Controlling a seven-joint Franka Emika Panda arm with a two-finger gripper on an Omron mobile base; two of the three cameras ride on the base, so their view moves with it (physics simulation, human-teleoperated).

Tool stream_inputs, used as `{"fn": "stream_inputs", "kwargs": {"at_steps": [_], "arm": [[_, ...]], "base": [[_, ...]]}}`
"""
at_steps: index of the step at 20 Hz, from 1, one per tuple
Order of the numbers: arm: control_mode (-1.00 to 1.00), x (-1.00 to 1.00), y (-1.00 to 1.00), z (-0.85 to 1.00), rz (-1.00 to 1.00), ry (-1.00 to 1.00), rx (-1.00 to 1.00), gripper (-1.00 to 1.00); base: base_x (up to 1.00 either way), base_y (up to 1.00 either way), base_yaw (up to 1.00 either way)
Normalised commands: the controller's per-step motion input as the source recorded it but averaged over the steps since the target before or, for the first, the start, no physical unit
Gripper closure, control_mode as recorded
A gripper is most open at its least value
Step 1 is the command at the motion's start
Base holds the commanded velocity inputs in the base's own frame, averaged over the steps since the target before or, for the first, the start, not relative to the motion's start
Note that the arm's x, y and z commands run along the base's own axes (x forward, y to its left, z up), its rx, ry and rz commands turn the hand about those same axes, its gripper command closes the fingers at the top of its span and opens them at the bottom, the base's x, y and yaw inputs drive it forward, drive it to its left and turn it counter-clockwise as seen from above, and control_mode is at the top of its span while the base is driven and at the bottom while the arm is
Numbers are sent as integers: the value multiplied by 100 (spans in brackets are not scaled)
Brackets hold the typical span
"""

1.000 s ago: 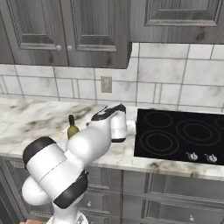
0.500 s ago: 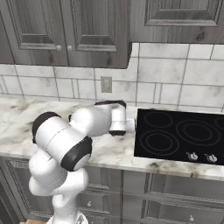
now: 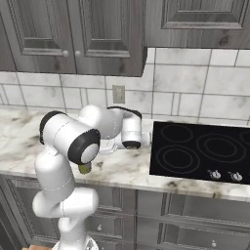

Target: There is a wine glass and glass cup on the dining counter. Place the wine bottle next to the wine glass and the juice bottle next to the glass cup.

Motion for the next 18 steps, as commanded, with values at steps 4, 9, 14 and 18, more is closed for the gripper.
{"fn": "stream_inputs", "kwargs": {"at_steps": [4,9,14,18], "arm": [[-100,0,13,-9,0,7,0,-100],[-100,0,14,-2,0,3,0,-100],[-100,0,10,0,0,0,0,-100],[-100,-3,5,0,0,0,0,-100]], "base": [[0,0,0],[0,0,0],[0,0,0],[0,0,0]]}}
